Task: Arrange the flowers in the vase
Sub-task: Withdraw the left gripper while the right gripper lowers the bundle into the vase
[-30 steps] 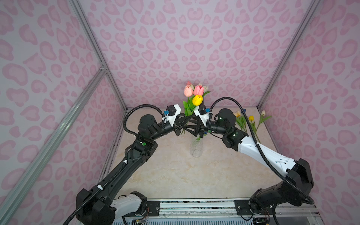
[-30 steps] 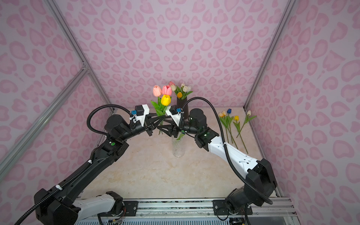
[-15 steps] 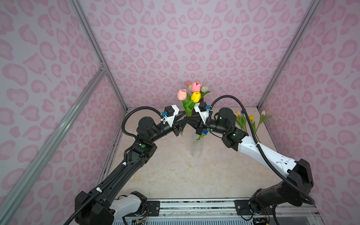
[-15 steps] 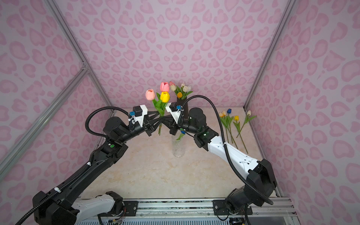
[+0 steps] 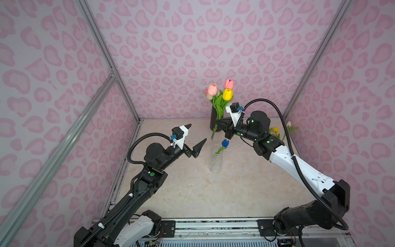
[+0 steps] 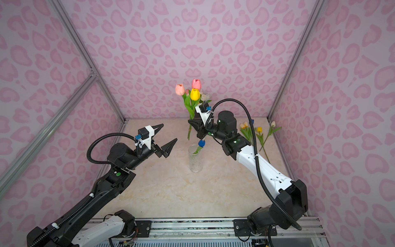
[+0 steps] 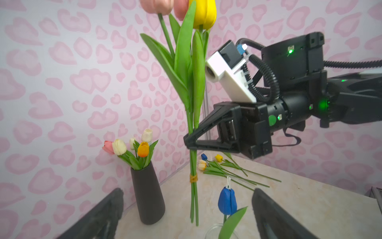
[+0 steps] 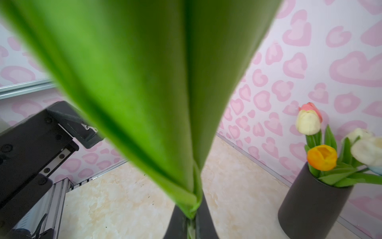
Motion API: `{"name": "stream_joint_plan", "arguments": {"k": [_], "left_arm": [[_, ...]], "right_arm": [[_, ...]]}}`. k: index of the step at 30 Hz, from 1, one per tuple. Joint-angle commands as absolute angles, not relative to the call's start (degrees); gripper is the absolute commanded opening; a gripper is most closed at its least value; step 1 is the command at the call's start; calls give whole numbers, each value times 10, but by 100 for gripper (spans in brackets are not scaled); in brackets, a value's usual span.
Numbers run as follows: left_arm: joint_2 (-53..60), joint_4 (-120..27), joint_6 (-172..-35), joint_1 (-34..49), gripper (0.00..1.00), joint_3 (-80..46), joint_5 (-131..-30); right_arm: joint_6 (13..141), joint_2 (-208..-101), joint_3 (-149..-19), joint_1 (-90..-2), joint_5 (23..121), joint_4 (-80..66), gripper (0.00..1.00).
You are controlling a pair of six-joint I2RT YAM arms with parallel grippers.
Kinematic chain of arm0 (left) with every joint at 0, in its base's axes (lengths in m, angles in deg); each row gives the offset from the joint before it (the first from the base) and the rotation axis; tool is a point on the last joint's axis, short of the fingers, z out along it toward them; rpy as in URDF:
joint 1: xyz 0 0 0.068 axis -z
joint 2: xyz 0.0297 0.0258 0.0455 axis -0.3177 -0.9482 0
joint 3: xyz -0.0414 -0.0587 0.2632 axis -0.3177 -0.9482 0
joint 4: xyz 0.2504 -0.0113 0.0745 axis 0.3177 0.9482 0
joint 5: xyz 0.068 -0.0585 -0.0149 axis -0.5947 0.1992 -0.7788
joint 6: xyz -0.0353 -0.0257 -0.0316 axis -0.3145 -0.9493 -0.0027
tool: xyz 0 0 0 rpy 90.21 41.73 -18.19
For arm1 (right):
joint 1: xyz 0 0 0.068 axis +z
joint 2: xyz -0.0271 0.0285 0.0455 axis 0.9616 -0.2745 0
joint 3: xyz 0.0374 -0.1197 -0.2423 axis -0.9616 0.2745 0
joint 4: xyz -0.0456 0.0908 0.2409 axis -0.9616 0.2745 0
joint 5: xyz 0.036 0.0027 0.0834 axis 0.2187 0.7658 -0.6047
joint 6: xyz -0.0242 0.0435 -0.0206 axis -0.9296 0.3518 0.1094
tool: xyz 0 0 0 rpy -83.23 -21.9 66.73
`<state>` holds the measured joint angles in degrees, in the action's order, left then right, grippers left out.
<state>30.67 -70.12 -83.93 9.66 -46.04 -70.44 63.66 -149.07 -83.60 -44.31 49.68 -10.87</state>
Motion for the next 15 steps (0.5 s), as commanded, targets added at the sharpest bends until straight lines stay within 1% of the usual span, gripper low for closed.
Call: {"name": "stream_joint_plan", "arguments": {"k": [1, 5, 10, 15], "left_arm": [[325, -746, -840, 96, 98, -497, -750], [337, -749, -840, 96, 98, -529, -765], [323, -749, -835, 96, 98, -532, -764], [309, -751, -830, 96, 99, -527, -760]], "right_arm": [[625, -1487, -835, -452, 494, -70, 0], [609, -1486, -824, -450, 471, -53, 0], [572, -1498, -819, -451, 452, -26, 0], [547, -1494, -794, -435, 461, -30, 0]]}}
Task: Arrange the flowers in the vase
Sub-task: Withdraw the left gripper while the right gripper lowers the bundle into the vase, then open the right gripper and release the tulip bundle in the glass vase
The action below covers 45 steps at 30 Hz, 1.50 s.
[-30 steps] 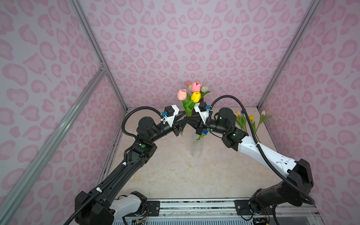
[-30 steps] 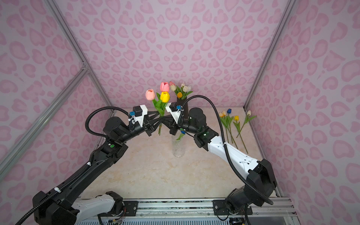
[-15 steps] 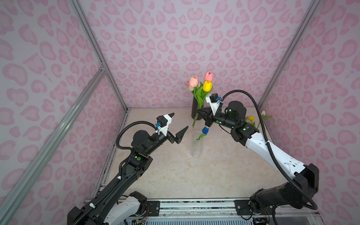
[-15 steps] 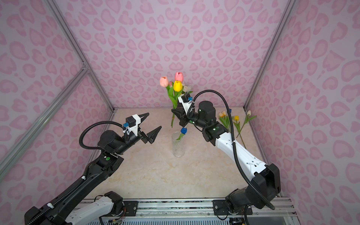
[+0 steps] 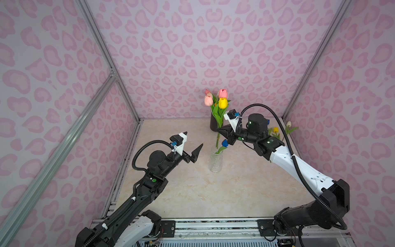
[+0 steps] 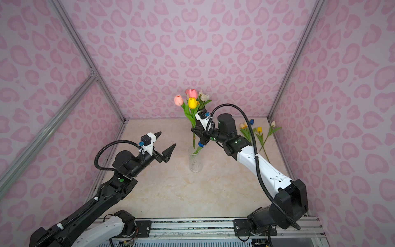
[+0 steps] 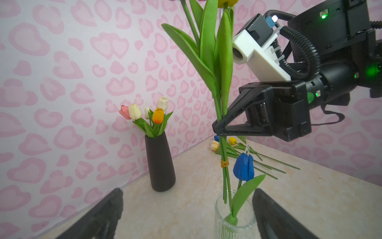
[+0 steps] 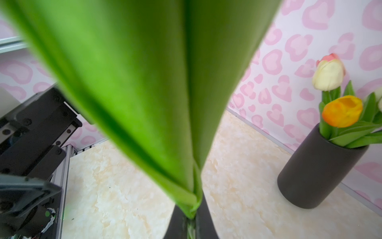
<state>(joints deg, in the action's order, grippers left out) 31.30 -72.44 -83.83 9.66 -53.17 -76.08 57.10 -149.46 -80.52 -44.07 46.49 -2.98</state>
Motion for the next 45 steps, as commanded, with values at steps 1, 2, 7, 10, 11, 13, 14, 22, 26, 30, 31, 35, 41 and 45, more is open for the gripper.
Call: {"name": "stream_joint_plan", "arguments": {"k": [1, 2, 7, 10, 11, 13, 14, 22, 26, 30, 31, 35, 41, 45], "left_arm": [[306, -754, -830, 96, 99, -527, -760], [304, -755, -829, 96, 99, -527, -760], [298, -757, -827, 96, 99, -531, -762], [297, -758, -825, 96, 99, -533, -764], [296, -758, -824, 96, 99, -533, -764], [294, -756, -822, 96, 99, -533, -764], [293, -756, -821, 96, 99, -532, -764], [257, -754, -810, 96, 99, -505, -750], [240, -758, -809, 96, 99, -492, -735], [226, -754, -810, 96, 99, -480, -728], [221, -751, -811, 96, 99, -477, -725], [204, -751, -812, 96, 99, -466, -709], [229, -770, -825, 96, 99, -484, -752], [253, -764, -860, 74, 99, -493, -769]], "right_arm": [[544, -1492, -788, -435, 464, -34, 0], [545, -1490, -777, -434, 466, -47, 0], [559, -1482, -718, -431, 458, -134, 0], [556, -1484, -686, -422, 463, -181, 0], [555, -1485, -679, -419, 468, -190, 0], [556, -1488, -668, -417, 464, -206, 3], [555, -1489, -661, -416, 459, -214, 7], [549, -1487, -639, -409, 459, -227, 15], [544, -1485, -634, -409, 454, -226, 20], [553, -1467, -610, -411, 454, -258, 21], [554, -1465, -608, -413, 450, -260, 19], [542, -1466, -607, -414, 451, -243, 18], [541, -1467, -598, -414, 451, -250, 19], [545, -1457, -588, -415, 452, -268, 23]]}}
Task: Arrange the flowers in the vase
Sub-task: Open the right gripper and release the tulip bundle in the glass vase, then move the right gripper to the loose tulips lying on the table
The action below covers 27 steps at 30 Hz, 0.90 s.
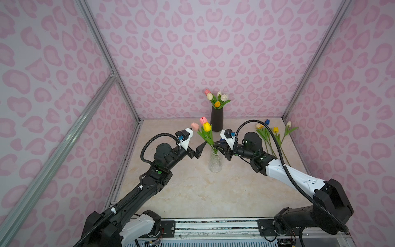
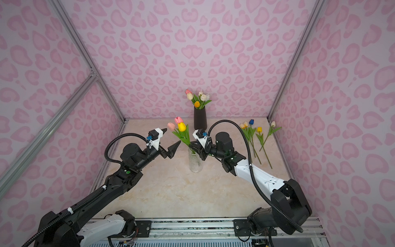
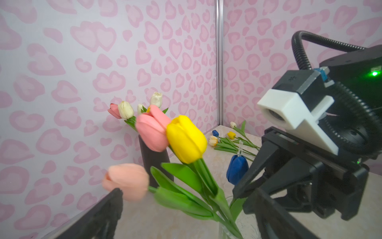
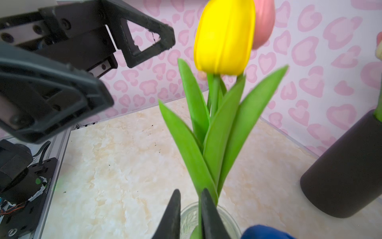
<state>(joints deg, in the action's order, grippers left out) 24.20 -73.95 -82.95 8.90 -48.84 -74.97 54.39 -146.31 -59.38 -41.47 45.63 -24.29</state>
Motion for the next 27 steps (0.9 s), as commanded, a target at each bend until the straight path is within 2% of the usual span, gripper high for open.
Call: {"name": "stream_joint_plan", "arguments": {"k": [1, 9, 12, 14, 15, 17, 20, 24, 27], "left_arm": [[258, -765, -871, 66, 99, -498, -763], [293, -748, -859, 60, 100, -531, -723], [305, -736, -820, 89, 100, -526, -711], [306, -718, -779, 125, 99, -519, -726], [306, -714, -769, 133, 99, -517, -726], [299, -725, -770, 136, 99, -519, -726], [283, -718, -771, 136, 100, -510, -739], [296, -720, -775, 136, 100, -508, -711], [313, -710, -770, 138, 100, -503, -680]], "right_arm": [[546, -1453, -589, -415, 450, -267, 26], [578, -1372, -601, -421, 462, -252, 41], [637, -1334, -593, -444, 519, -273, 43], [686, -1317, -594, -481, 514, -286, 45], [692, -1318, -602, -495, 492, -278, 44], [666, -1317, -610, -498, 472, -251, 37], [645, -1313, -595, -497, 454, -242, 37], [654, -1285, -574, -512, 546, -225, 43], [683, -1300, -604, -563, 601, -161, 45]]}}
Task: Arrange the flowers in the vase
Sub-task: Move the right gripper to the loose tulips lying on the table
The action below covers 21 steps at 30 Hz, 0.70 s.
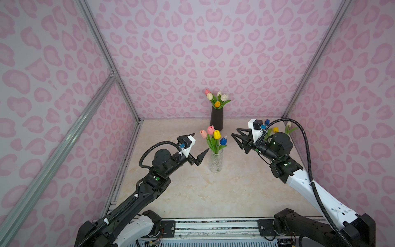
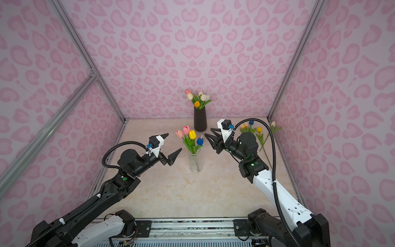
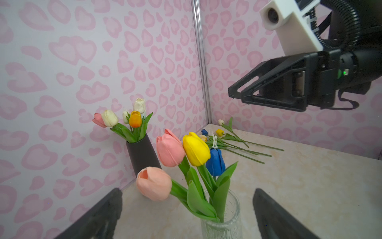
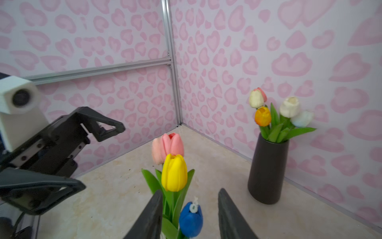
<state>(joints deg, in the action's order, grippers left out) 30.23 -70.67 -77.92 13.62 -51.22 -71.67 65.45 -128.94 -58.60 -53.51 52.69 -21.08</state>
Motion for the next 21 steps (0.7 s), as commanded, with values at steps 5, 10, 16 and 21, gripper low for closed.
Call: {"name": "stream_joint_plan", "arguments": {"k": [5, 10, 16, 21], "left_arm": [[324, -686, -781, 161, 99, -516, -652], [342, -670, -795, 197, 99, -568, -672], [344, -662, -790, 202, 100, -611, -708], [318, -676, -795, 202, 100, -621, -724]], "right_arm": [[697, -1411, -717, -639, 767, 64, 45], [700, -1551, -786, -750, 799, 188, 35], [663, -1749, -889, -789, 812, 301, 26], [666, -1805, -908, -791, 817, 276, 30]]}}
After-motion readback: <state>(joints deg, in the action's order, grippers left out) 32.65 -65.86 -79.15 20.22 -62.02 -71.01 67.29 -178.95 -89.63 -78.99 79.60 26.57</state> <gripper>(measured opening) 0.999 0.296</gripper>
